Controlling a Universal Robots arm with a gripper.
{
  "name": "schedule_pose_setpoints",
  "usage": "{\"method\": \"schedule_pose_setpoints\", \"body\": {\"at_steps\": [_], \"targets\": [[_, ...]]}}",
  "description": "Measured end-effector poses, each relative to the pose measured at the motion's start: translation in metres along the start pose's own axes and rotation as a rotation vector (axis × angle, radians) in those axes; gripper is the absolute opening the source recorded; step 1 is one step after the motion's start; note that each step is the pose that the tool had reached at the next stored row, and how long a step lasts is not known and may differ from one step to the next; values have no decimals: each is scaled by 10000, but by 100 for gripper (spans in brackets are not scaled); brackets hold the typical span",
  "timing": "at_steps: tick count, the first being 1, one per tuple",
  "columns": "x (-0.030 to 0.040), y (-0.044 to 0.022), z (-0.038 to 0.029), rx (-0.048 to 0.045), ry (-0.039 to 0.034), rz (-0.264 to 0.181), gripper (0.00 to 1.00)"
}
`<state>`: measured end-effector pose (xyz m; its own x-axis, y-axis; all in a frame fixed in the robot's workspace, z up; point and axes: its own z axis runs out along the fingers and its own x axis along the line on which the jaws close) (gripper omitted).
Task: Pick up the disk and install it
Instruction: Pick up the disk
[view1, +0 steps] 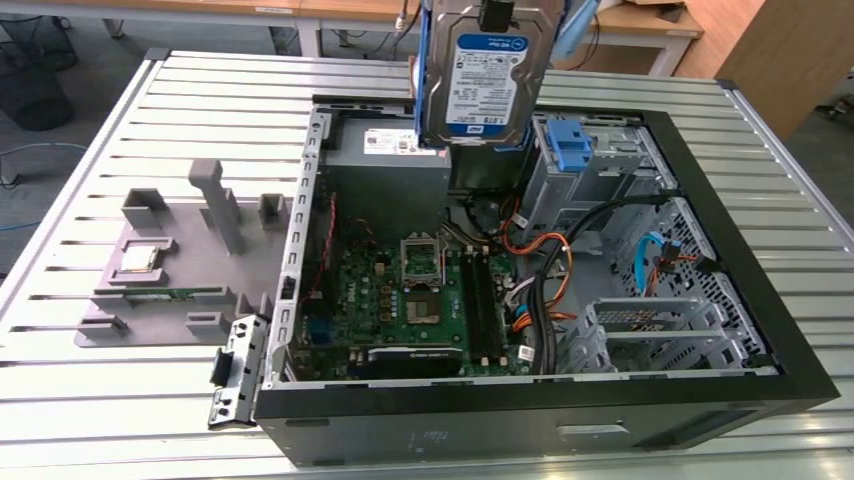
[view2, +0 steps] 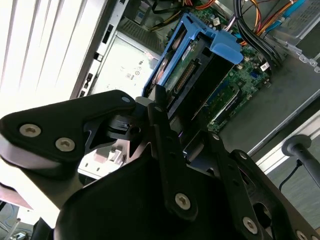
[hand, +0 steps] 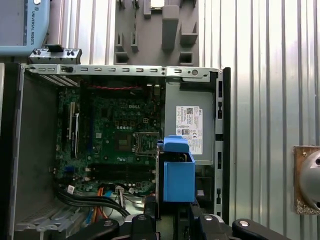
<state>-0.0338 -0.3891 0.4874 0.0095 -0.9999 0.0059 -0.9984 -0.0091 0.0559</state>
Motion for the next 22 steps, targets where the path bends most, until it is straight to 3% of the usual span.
{"method": "schedule_pose_setpoints", "body": {"at_steps": [4, 18, 20, 22], "targets": [[70, 1, 1, 0, -1, 0, 35], [111, 1, 2, 1, -34, -1, 35], [155, 1, 2, 0, -33, -2, 35], [157, 1, 2, 0, -33, -2, 35]]}}
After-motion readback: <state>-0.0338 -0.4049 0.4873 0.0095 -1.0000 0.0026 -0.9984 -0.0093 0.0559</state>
